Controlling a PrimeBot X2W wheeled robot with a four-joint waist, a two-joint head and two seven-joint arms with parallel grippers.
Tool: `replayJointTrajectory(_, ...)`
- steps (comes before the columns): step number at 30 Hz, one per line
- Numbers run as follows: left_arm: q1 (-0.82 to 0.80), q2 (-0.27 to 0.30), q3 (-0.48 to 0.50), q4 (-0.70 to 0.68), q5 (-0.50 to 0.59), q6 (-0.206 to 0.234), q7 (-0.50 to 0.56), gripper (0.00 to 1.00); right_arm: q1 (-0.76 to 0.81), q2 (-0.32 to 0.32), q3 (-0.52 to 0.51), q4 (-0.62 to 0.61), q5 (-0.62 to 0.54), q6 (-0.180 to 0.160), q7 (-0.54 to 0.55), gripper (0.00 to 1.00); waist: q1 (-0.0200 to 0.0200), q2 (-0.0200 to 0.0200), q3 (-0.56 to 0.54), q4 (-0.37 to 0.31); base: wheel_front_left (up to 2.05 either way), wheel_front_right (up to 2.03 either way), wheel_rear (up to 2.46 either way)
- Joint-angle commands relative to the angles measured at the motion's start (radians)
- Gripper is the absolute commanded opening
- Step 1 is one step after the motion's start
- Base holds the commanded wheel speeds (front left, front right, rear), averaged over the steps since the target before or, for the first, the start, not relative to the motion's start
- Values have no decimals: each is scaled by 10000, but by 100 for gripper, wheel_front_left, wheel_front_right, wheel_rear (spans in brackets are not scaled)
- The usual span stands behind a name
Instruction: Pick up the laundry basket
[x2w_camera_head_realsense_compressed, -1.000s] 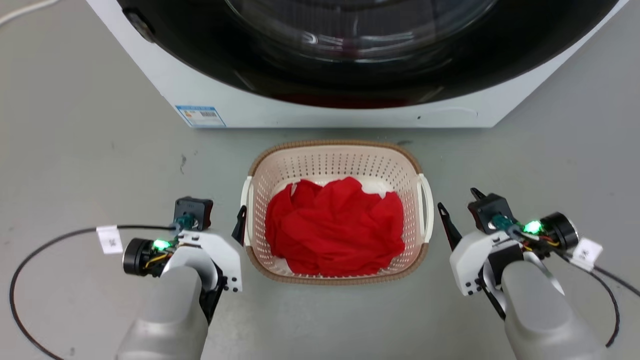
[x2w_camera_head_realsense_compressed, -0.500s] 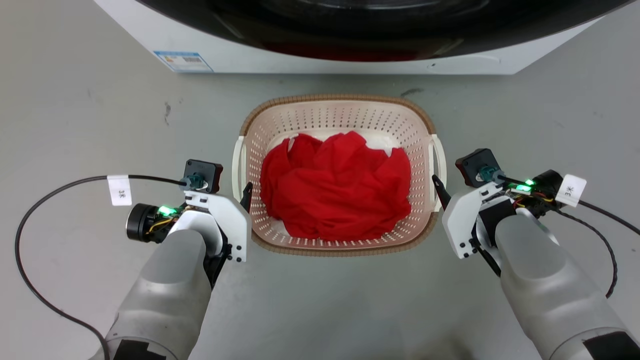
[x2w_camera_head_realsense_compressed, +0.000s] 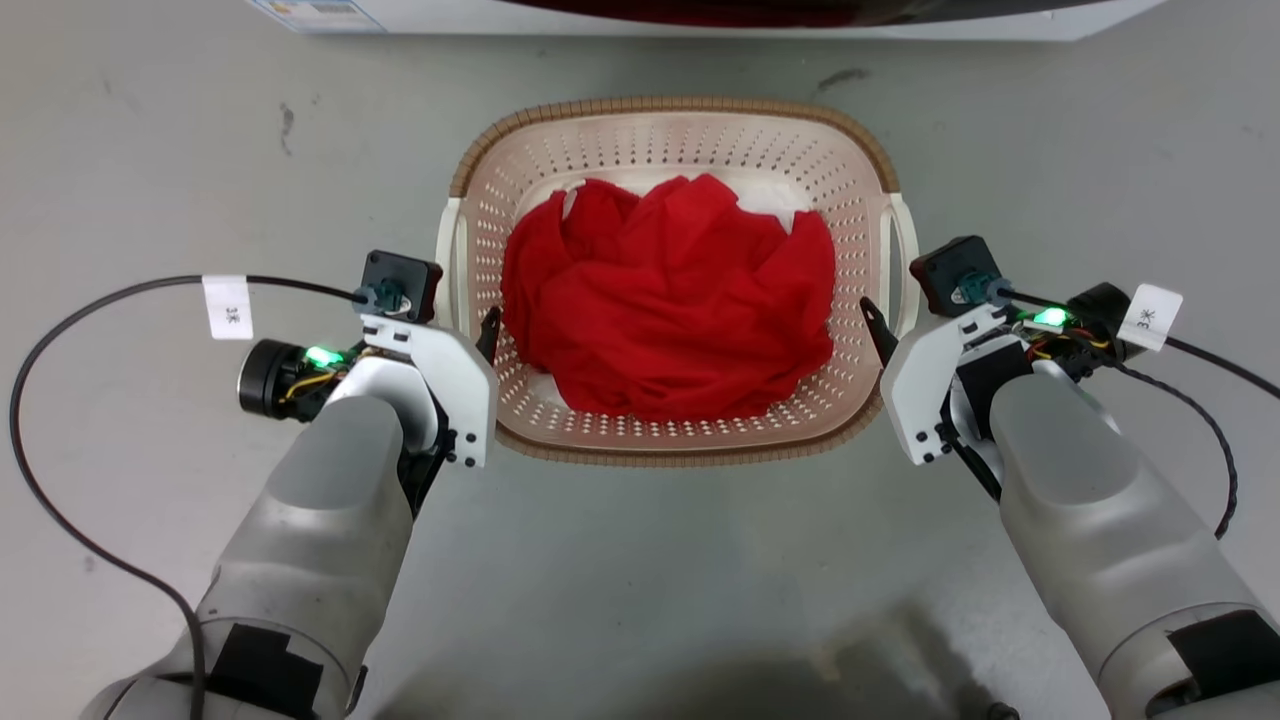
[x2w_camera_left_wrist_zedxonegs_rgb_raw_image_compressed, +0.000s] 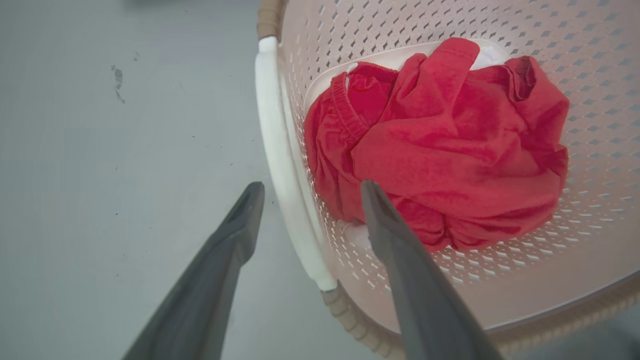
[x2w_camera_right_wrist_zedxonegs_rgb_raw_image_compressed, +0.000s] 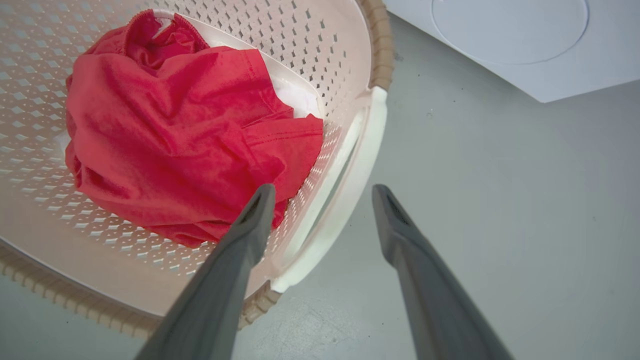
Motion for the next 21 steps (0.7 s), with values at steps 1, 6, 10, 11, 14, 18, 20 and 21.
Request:
replayJointTrajectory(1,-214,29,-117,35,-106,-6,47,100,-251,-8,73,8,171,-10,-25,100,-1,0,280,-25,0,0,0)
replayJointTrajectory(6,-465,95,-434,57,-276,-6,94,100,-418,-7,276,50,424,-10,38,100,-1,0,633,-36,0,0,0)
replayJointTrajectory(10,-601,132,-674,76,-401,-6,119,100,-537,-8,434,78,702,-10,62,100,-1,0,846,-43,0,0,0)
replayJointTrajectory(11,-627,140,-726,82,-428,-6,153,100,-566,-8,483,83,763,-10,76,100,-1,0,895,-48,0,0,0)
replayJointTrajectory(14,-689,149,-884,92,-516,-6,134,100,-595,-8,608,97,928,-10,131,100,-1,0,1038,-49,0,0,0)
replayJointTrajectory(18,-820,154,-1092,109,-621,-6,214,100,-654,-8,766,130,1121,-10,184,100,-1,0,1235,-39,0,0,0)
replayJointTrajectory(20,-852,166,-1187,112,-699,-6,260,100,-693,-8,829,146,1216,-10,214,100,-1,0,1310,-35,0,0,0)
replayJointTrajectory(21,-847,164,-1232,118,-722,-6,258,100,-711,-8,851,159,1278,-10,242,100,-1,0,1337,-32,0,0,0)
